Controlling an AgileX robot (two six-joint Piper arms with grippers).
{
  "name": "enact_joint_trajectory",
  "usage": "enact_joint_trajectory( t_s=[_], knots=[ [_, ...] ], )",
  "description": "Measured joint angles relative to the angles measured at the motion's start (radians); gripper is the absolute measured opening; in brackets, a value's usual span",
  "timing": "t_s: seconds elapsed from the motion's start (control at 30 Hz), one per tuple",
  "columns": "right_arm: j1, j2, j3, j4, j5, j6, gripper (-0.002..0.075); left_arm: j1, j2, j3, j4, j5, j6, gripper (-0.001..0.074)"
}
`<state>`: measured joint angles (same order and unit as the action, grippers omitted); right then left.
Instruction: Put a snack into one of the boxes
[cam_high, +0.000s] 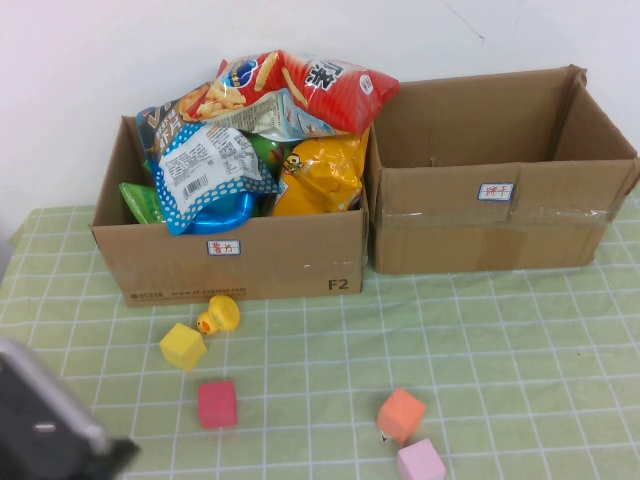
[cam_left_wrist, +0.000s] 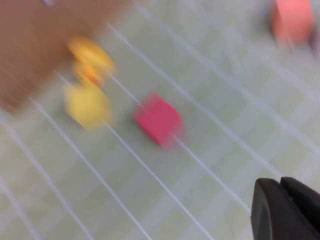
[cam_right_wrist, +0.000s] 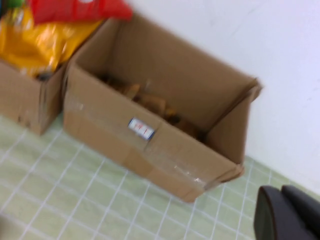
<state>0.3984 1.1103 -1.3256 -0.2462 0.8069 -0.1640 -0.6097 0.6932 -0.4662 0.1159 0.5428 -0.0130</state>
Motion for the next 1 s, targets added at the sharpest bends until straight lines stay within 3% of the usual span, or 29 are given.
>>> enact_joint_trajectory(
  t_s=[0.2,0.33,0.53,0.7,1.0],
  knots=[
    [0.0,-0.237,0.376,-0.03,-0.192,0.11,0.0005,0.0,-0.271,0.05,0.186,-0.036,-0.169,-0.0001],
    [0.0,-0.398,0.632,-0.034,-0.305,0.125,0.0005,0.0,-0.433,0.081,0.216,-0.034,-0.2,-0.0001],
    [0.0,-0.681,0.93,-0.036,-0.338,0.143,0.0005,0.0,-0.618,0.13,0.265,-0.032,-0.227,-0.0001],
    [0.0,-0.832,0.994,-0.039,-0.347,0.143,0.0004,0.0,-0.629,0.136,0.322,-0.034,-0.242,-0.0001],
    [0.0,-0.869,0.996,-0.039,-0.352,0.143,0.0002,0.0,-0.629,0.136,0.413,-0.036,-0.296,-0.0001]
  ],
)
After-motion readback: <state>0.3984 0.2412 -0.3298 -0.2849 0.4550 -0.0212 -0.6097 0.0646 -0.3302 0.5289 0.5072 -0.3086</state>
